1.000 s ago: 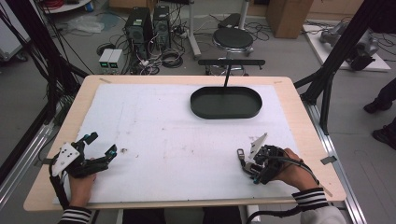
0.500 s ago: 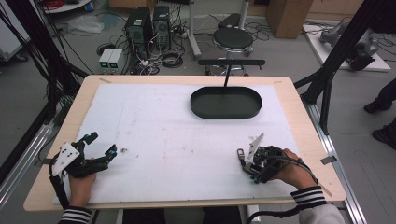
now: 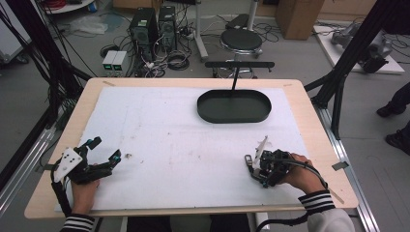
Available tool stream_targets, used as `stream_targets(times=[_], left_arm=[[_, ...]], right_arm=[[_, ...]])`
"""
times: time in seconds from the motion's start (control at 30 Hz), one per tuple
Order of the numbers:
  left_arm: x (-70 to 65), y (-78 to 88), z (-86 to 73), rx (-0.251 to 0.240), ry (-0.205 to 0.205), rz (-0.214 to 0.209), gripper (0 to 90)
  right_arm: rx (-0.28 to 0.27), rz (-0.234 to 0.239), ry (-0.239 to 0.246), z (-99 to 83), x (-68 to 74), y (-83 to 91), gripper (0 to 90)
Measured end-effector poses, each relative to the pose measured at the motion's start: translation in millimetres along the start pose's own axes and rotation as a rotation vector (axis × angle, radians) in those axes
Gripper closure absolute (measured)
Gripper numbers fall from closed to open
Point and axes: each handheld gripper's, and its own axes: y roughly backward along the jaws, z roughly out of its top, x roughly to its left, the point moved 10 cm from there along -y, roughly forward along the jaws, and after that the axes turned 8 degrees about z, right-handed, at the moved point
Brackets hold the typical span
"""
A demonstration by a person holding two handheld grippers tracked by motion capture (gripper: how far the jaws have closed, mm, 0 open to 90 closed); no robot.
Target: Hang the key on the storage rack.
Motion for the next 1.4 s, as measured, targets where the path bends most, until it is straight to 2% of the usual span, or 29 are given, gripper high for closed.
stream_targets(times=[0.17,0.23,0.37,0.53,0.57,0.63,0.7,0.73,0.77,0.83,0.87,0.9,0.93,0.97,1.0,1.03,1.1,1.13,1.23,1.4], left_arm=[[0.0,-0.1,0.0,0.0,0.001,0.0,11.9],[0.0,0.0,0.0,0.0,0.0,0.0,11.9],[0.0,0.0,0.0,0.0,-0.001,0.0,11.9],[0.1,0.0,-0.1,0.001,-0.001,0.001,11.9],[0.1,0.0,-0.1,0.001,-0.002,0.001,11.9],[0.1,0.0,-0.1,0.001,-0.001,0.001,11.9],[-0.1,0.0,-0.1,0.001,-0.002,0.001,11.9],[-0.1,0.0,-0.1,0.0,-0.002,0.001,11.9],[-0.1,0.0,-0.1,0.0,-0.002,0.001,11.9],[0.1,0.0,-0.1,0.001,-0.002,0.001,11.9],[0.1,0.1,-0.1,0.001,-0.002,0.001,11.9],[-0.1,0.0,-0.1,0.001,-0.003,0.001,11.9],[-0.1,0.0,-0.1,0.001,-0.003,0.001,11.9],[-0.1,0.0,-0.1,0.001,-0.003,0.001,11.9],[-0.1,0.0,-0.1,0.001,-0.003,0.001,11.9],[-0.3,0.0,0.0,0.0,-0.002,0.001,11.9],[-0.5,0.0,-0.1,0.0,-0.003,0.001,11.9],[-0.5,0.1,-0.1,0.0,-0.003,0.001,11.9],[-0.6,0.0,0.1,-0.002,-0.005,0.001,11.9],[-0.2,0.0,0.1,-0.001,0.0,0.001,11.9]], right_arm=[[-0.04,-0.002,-0.004,1.1,-0.8,1.7,48.3],[-0.072,-0.008,-0.005,3.3,-2.2,4.7,48.3],[-0.136,-0.043,-0.019,7.2,-8.4,15.2,48.3],[-0.254,-0.06,-0.047,14.1,-13.8,30.1,48.3],[-0.289,-0.076,-0.049,16.5,-15.5,35.4,48.3],[-0.295,-0.076,-0.055,16.8,-15.9,37.1,48.3],[-0.319,-0.106,-0.058,18.5,-19.3,41.6,48.3],[-0.33,-0.097,-0.062,19.1,-19.4,43.3,48.3],[-0.352,-0.121,-0.068,20.1,-22.1,47.4,48.3],[-0.363,-0.116,-0.071,20.4,-22.9,48.6,48.2],[-0.385,-0.133,-0.08,21.3,-25.5,51.5,48.3],[-0.418,-0.124,-0.105,22.4,-27.7,56.0,48.2],[-0.418,-0.124,-0.105,22.4,-27.7,56.0,48.2],[-0.467,-0.128,-0.148,24.5,-30.7,61.5,48.2],[-0.467,-0.128,-0.148,24.5,-30.7,61.5,48.2],[-0.492,-0.122,-0.165,25.6,-32.1,64.4,48.2],[-0.554,-0.141,-0.194,28.0,-40.2,75.4,48.2],[-0.554,-0.141,-0.194,28.0,-40.2,75.4,48.2],[-0.618,-0.154,-0.229,32.2,-48.2,89.0,48.2],[-0.647,-0.193,-0.253,36.2,-58.3,100.0,48.2]])
